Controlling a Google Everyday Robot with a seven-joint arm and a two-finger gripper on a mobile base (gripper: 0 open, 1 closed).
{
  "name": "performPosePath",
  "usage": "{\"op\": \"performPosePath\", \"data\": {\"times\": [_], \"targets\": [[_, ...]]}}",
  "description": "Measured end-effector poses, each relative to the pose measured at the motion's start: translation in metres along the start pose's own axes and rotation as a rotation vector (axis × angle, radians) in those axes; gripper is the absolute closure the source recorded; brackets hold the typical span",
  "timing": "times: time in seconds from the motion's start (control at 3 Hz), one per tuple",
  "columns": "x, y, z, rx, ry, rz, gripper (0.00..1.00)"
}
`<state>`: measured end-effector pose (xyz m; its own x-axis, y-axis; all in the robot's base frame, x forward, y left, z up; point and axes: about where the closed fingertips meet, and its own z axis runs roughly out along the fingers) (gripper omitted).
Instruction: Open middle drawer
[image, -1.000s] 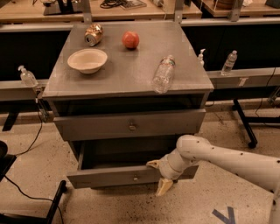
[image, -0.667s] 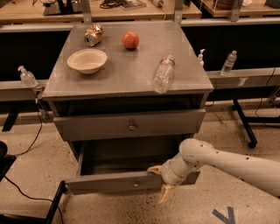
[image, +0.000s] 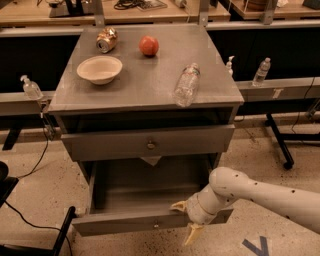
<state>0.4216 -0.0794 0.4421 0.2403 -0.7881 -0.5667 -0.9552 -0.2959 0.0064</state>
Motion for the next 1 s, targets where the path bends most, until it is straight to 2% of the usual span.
{"op": "performPosePath", "data": {"times": [0.33,0.67,1.0], "targets": [[-0.008,0.009,-0.006,0.020,-0.011,0.011,0.31],[-0.013,0.002,-0.009,0.051,-0.025,0.013,0.32],[-0.015,-0.031,-0.032,0.160,-0.019,0.001,0.20]]}}
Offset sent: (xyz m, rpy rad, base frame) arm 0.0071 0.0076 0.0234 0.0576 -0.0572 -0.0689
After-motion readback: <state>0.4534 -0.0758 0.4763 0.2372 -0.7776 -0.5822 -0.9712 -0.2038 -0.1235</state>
